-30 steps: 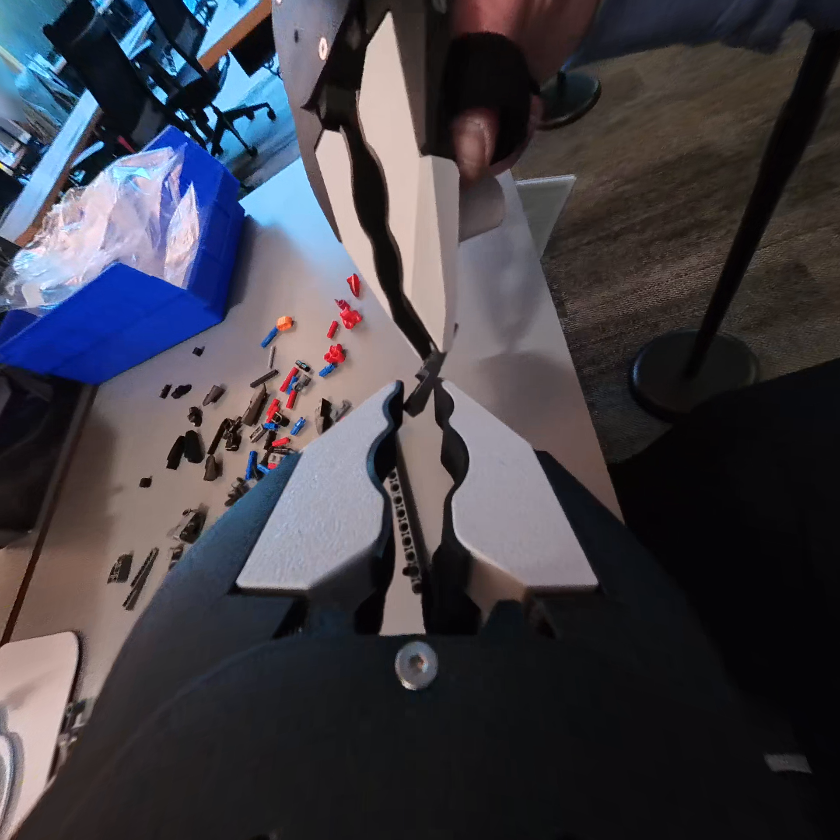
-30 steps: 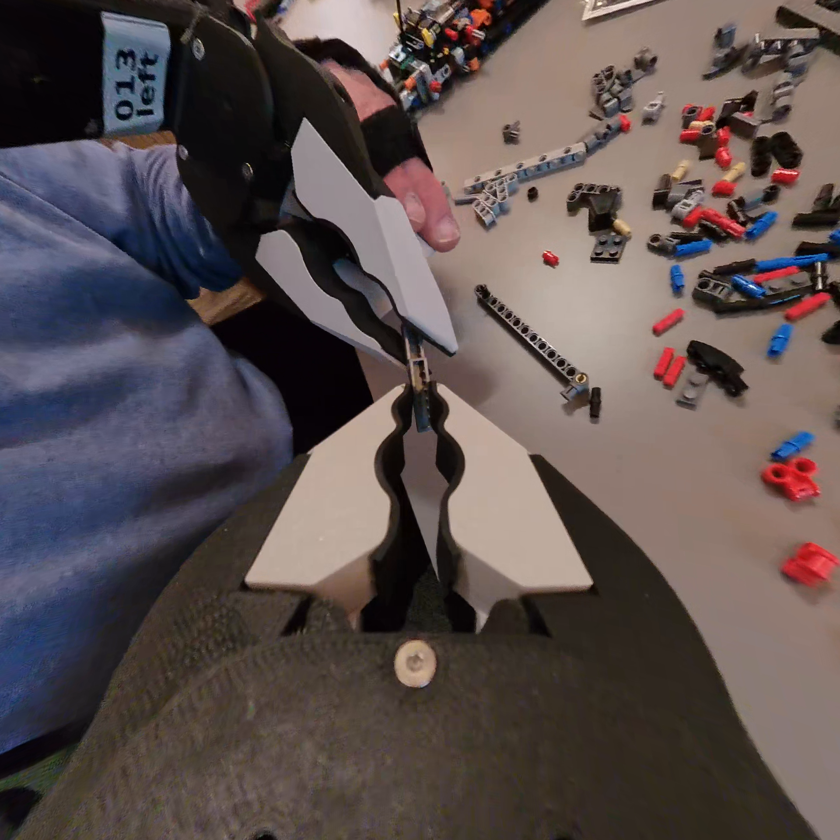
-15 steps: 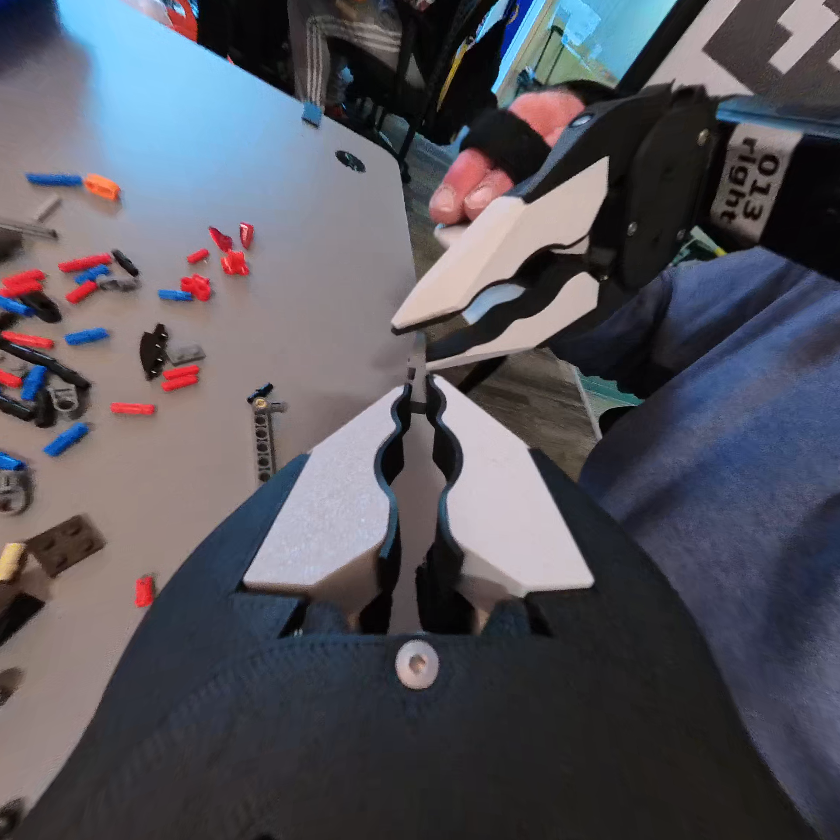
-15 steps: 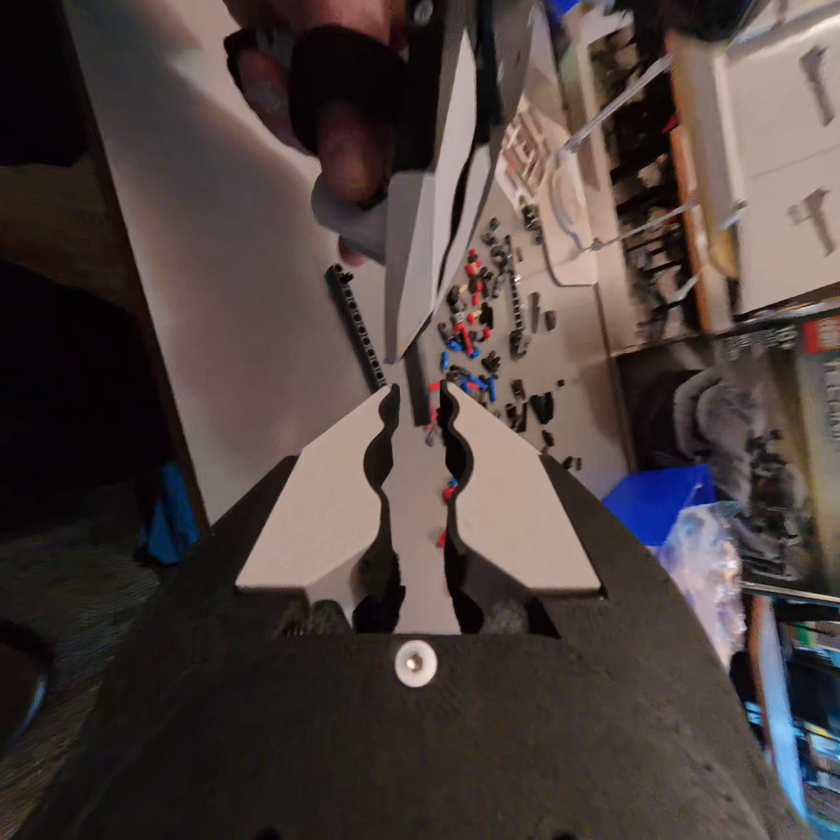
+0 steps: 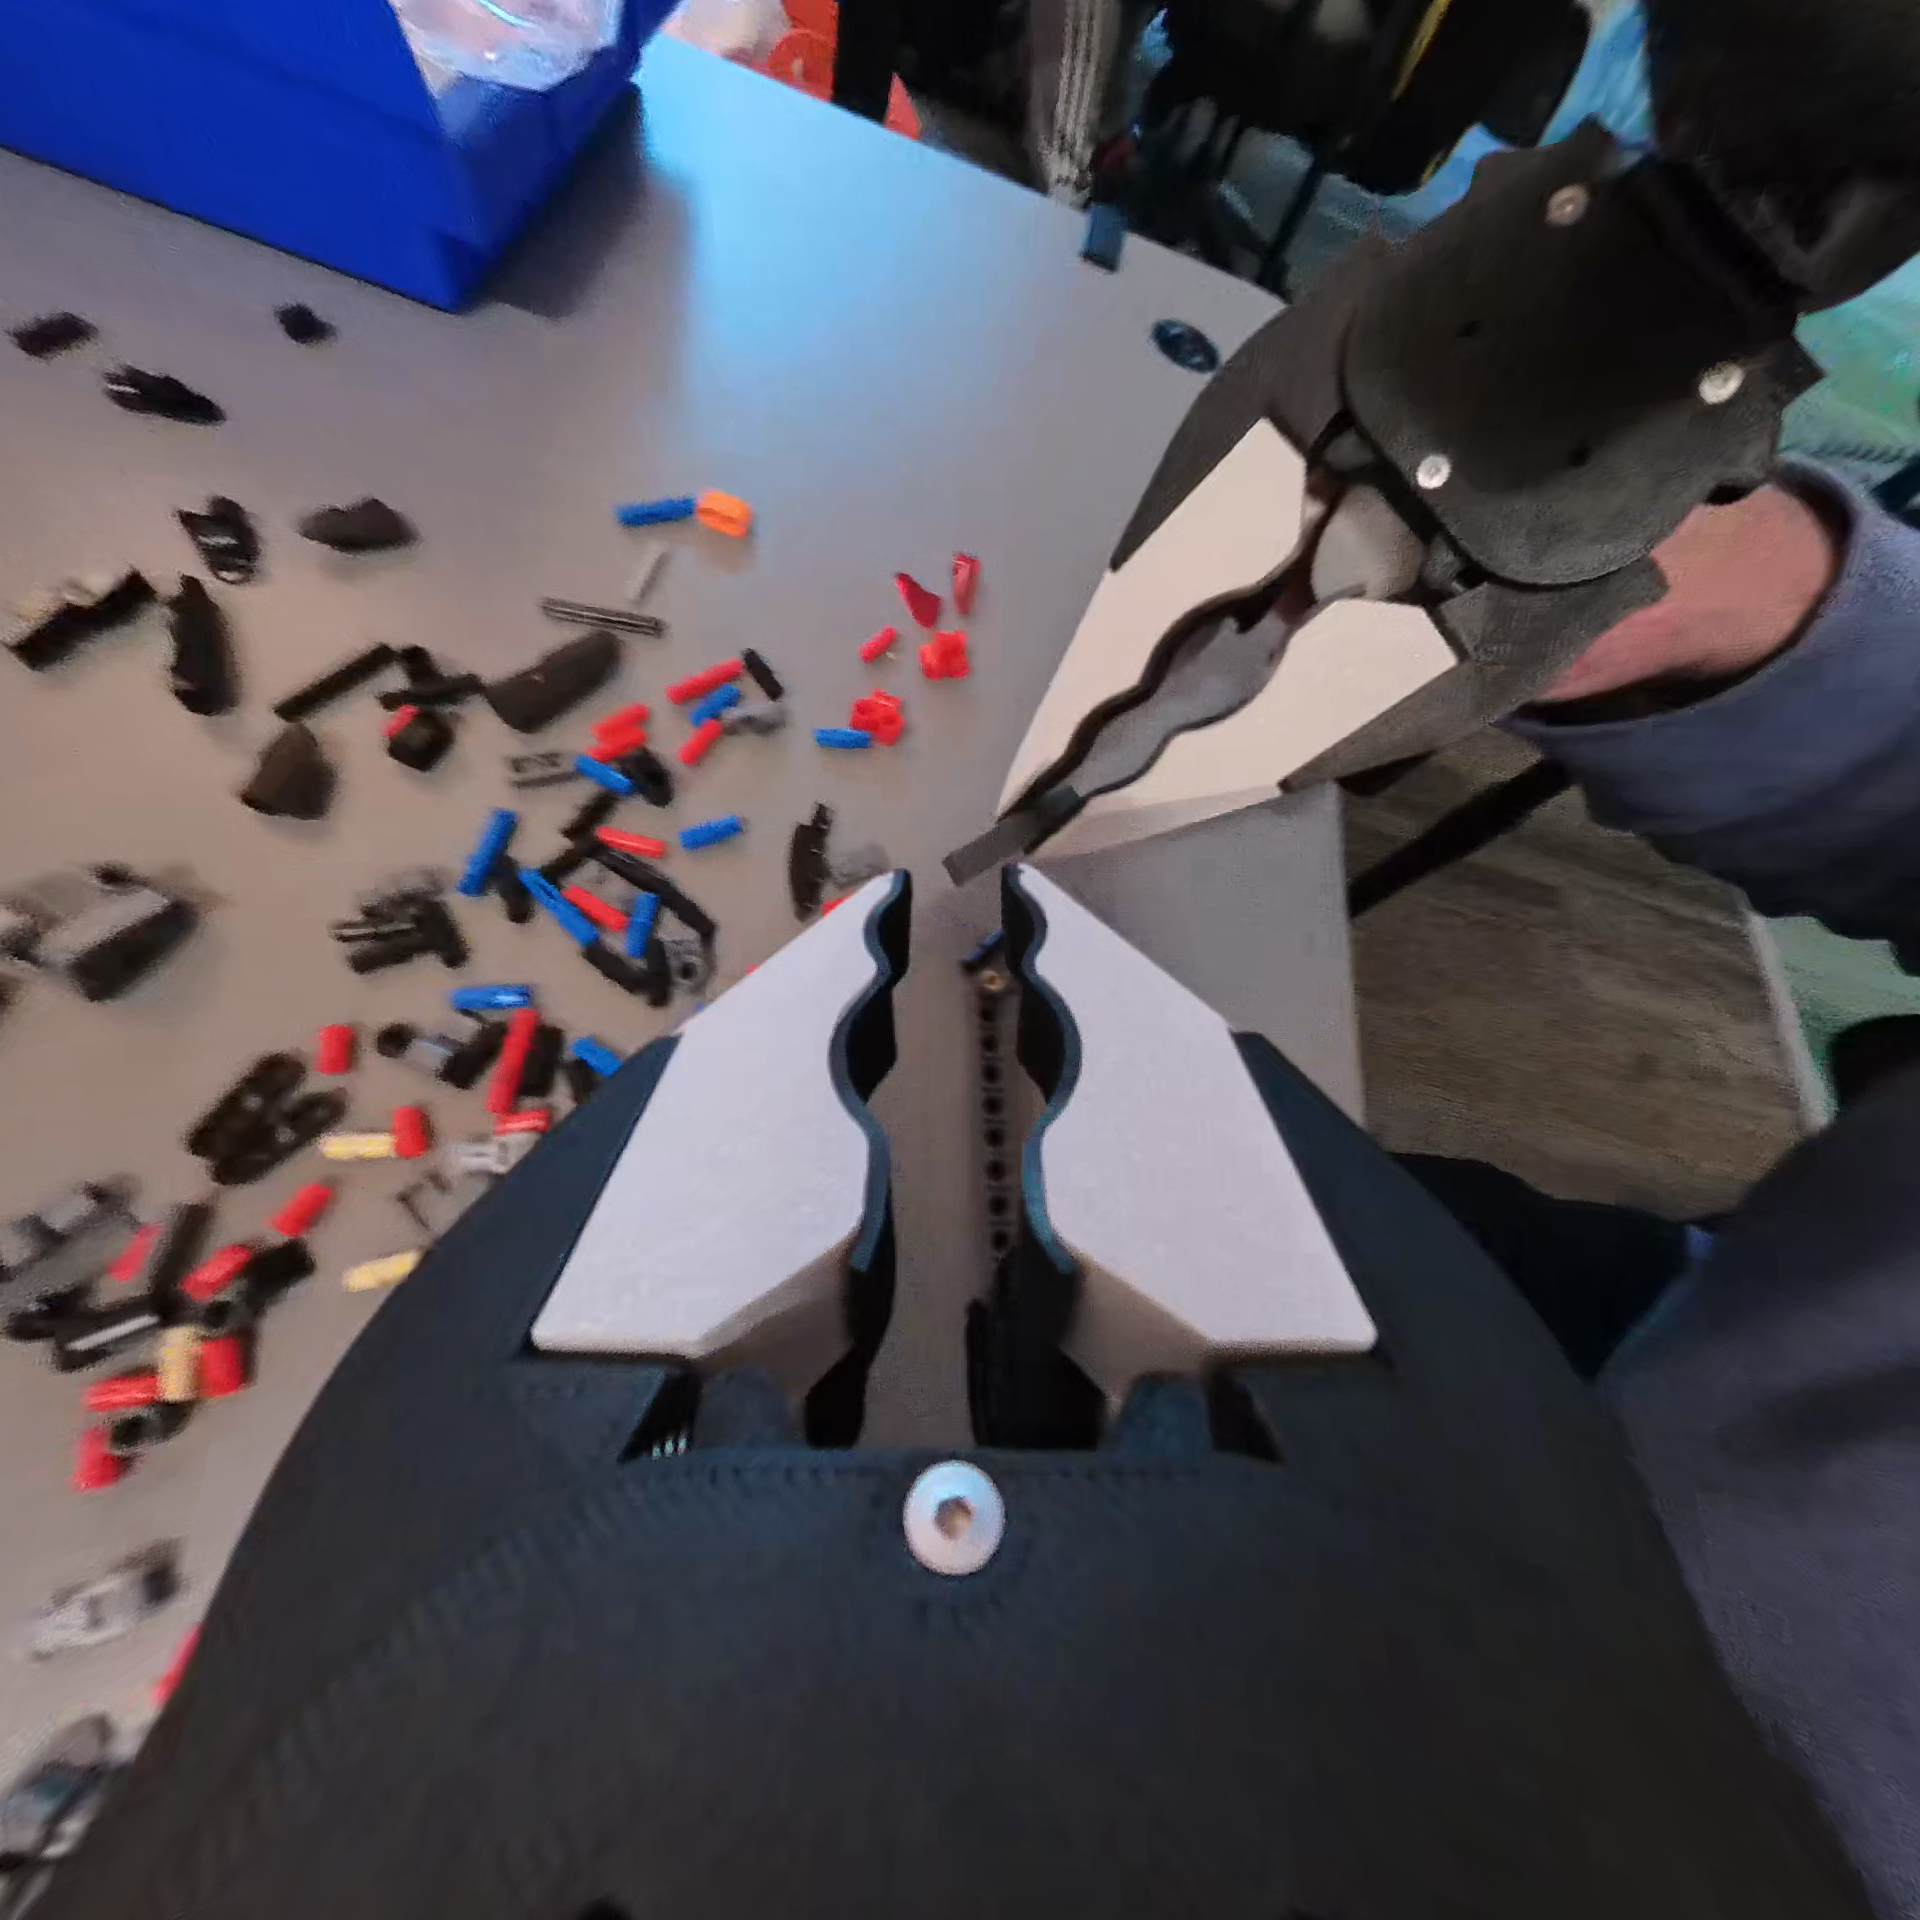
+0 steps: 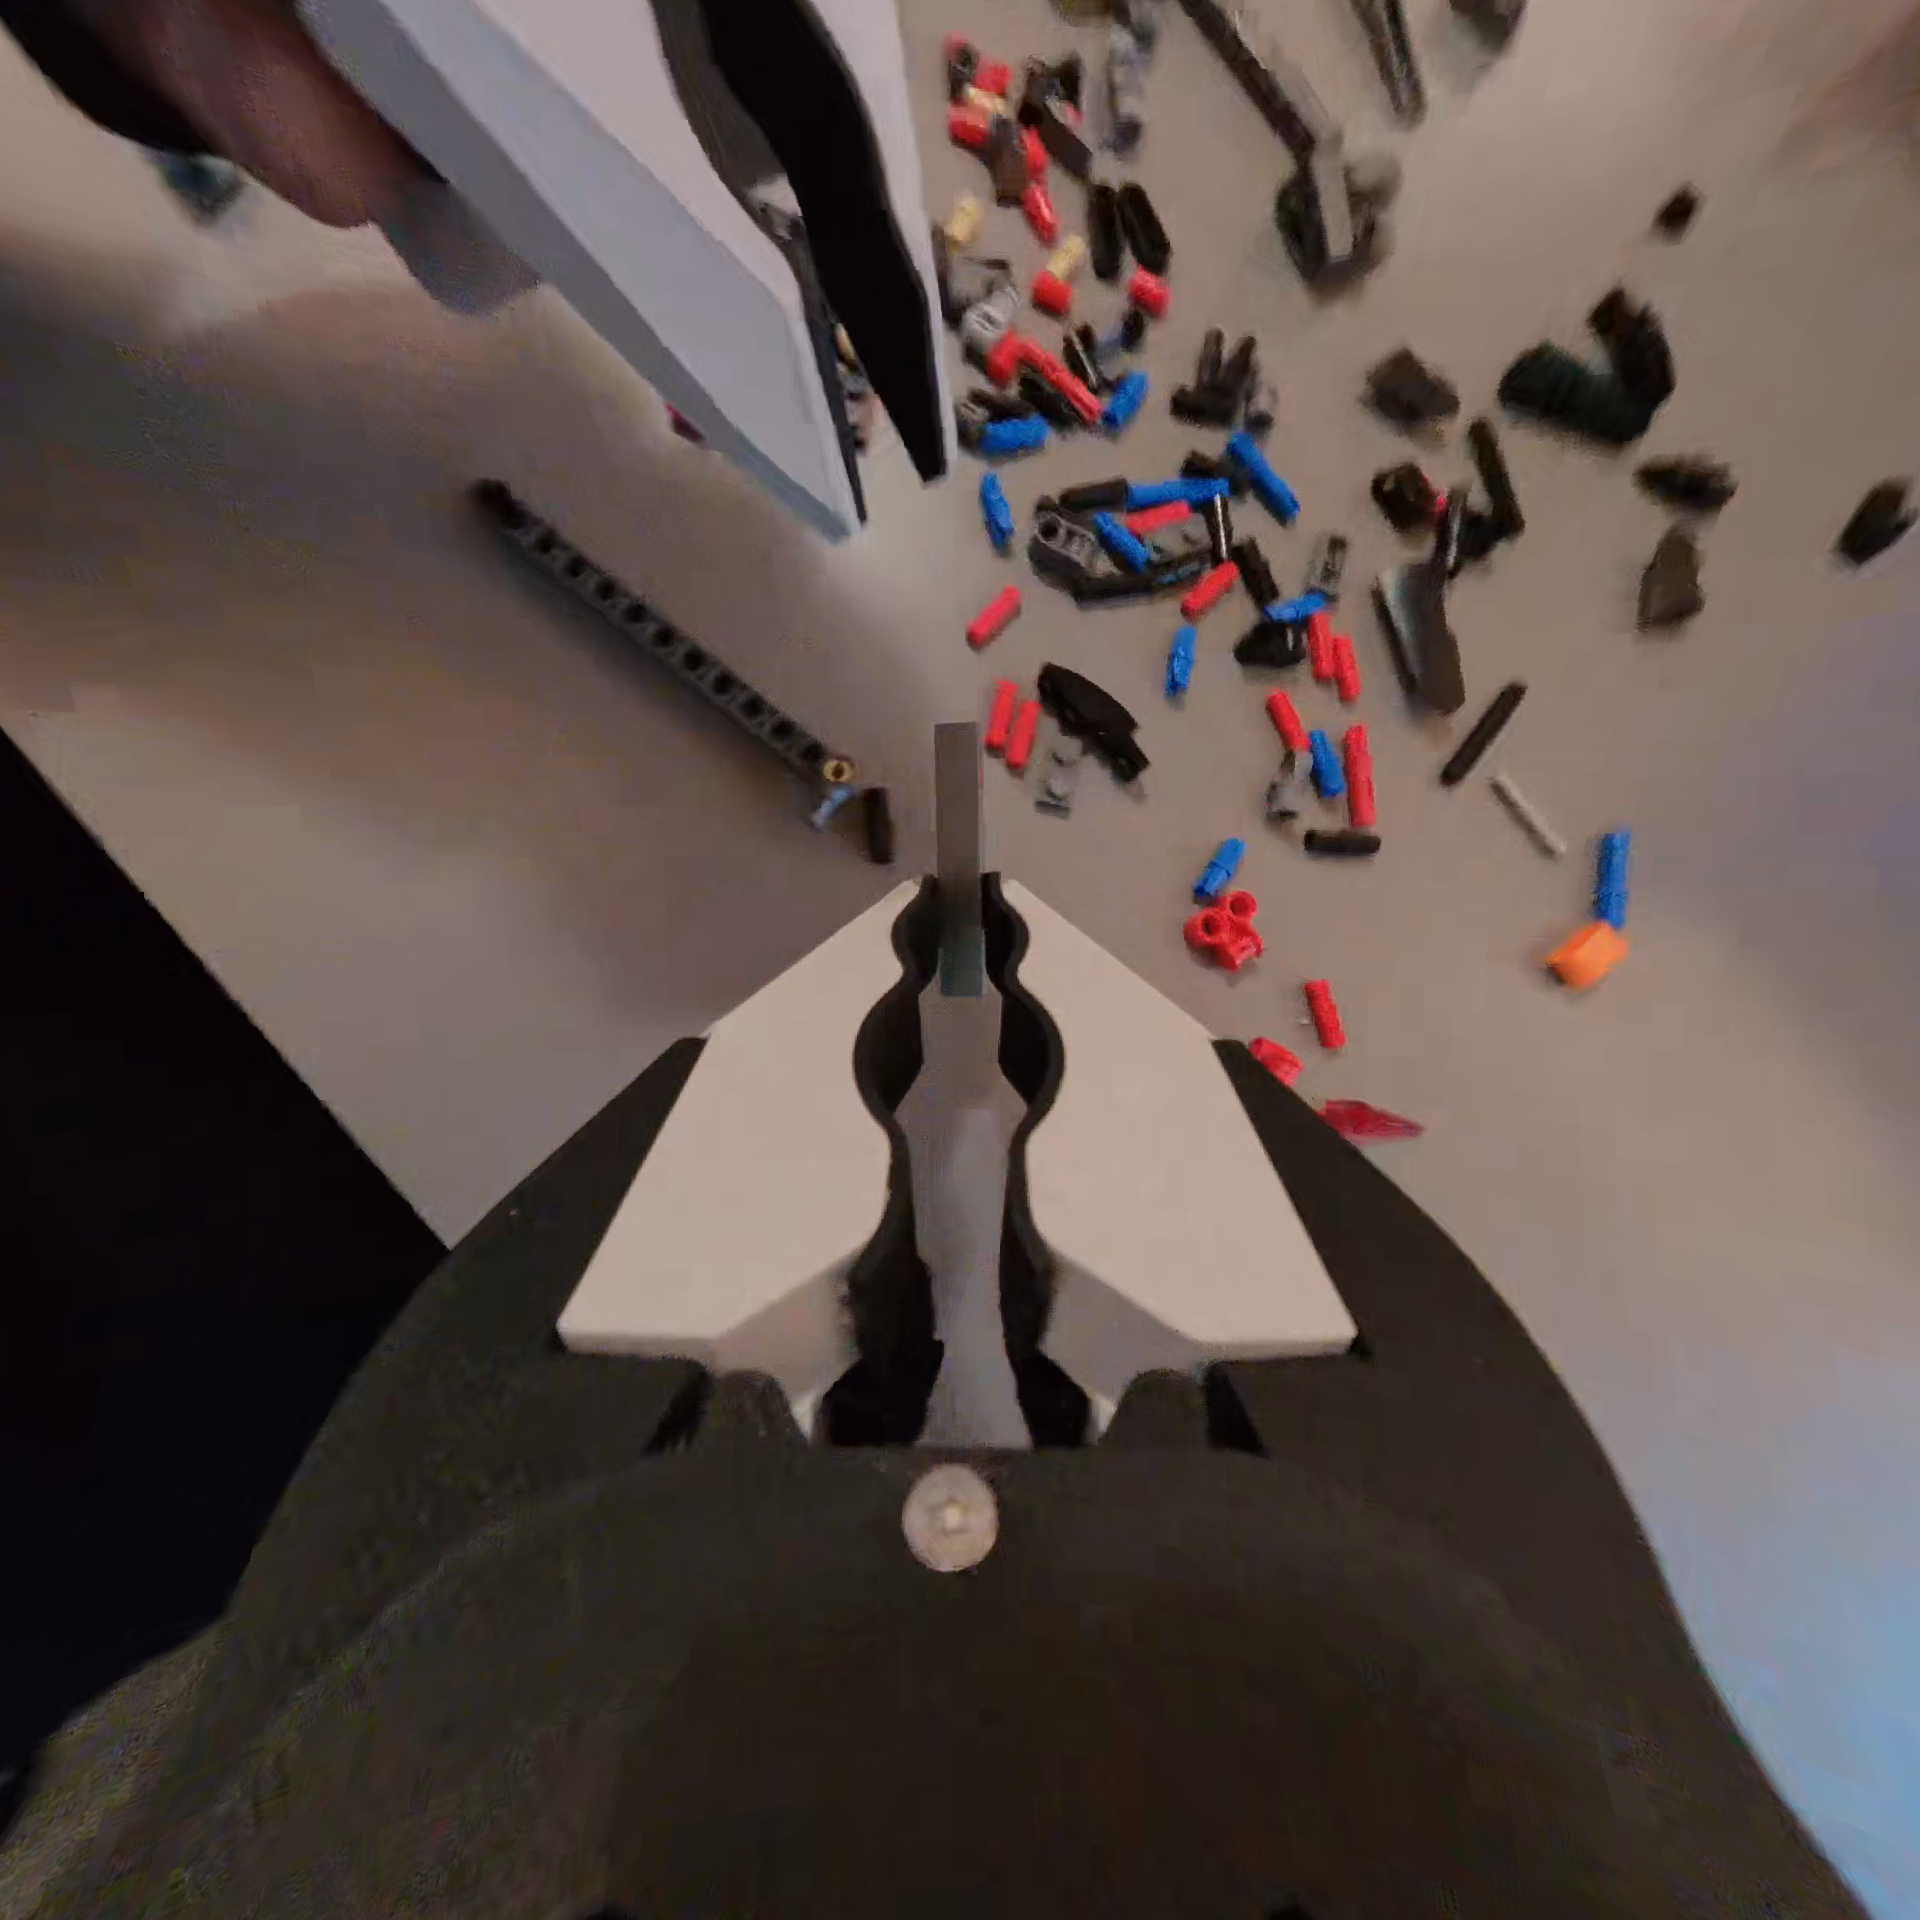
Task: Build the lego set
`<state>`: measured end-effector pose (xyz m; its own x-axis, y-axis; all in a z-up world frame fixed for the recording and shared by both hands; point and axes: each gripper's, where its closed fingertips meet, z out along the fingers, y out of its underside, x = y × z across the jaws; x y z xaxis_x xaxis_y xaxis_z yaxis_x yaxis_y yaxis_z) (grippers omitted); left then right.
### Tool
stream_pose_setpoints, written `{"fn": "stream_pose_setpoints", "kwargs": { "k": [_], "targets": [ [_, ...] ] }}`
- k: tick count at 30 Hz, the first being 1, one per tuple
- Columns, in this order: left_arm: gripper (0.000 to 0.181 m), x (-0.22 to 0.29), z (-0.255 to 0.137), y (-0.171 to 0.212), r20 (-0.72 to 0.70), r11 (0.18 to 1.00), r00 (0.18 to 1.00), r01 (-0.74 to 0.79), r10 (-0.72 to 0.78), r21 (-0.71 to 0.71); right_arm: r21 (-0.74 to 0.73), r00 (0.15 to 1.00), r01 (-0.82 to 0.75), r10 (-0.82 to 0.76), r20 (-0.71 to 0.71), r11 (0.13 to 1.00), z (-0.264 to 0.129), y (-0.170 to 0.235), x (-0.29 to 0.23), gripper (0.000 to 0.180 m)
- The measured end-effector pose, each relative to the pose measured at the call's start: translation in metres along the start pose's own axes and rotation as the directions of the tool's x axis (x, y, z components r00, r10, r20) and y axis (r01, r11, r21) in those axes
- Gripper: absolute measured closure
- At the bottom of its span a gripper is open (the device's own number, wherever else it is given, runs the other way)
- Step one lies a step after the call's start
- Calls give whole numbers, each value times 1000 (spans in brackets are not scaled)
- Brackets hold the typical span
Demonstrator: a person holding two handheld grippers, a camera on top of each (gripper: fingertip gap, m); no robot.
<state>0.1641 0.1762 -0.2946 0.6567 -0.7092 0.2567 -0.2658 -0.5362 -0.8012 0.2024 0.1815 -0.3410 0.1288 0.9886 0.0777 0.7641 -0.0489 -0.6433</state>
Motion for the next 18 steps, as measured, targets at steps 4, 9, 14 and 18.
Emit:
{"fn": "stream_pose_setpoints", "kwargs": {
  "k": [4, 9, 14, 18],
  "targets": [
    [160, -20, 18, 0, 33, 995, 999, -24, 27, -97, -35, 988, -149, 149, 27, 988, 13, 3, 11, 175],
    [156, -30, 40, 5, 43, 982, 996, -66, 75, -179, -61, 975, -222, 223, 20, 973, 23, 8, 21, 174],
    [158, -38, 50, 10, 80, 967, 988, -110, 131, -230, -106, 977, -212, 214, 8, 972, 24, 6, 20, 175],
    [159, -41, 54, 12, 99, 949, 977, -154, 188, -277, -149, 978, -208, 210, -2, 967, 24, 7, 19, 175]
  ]
}}
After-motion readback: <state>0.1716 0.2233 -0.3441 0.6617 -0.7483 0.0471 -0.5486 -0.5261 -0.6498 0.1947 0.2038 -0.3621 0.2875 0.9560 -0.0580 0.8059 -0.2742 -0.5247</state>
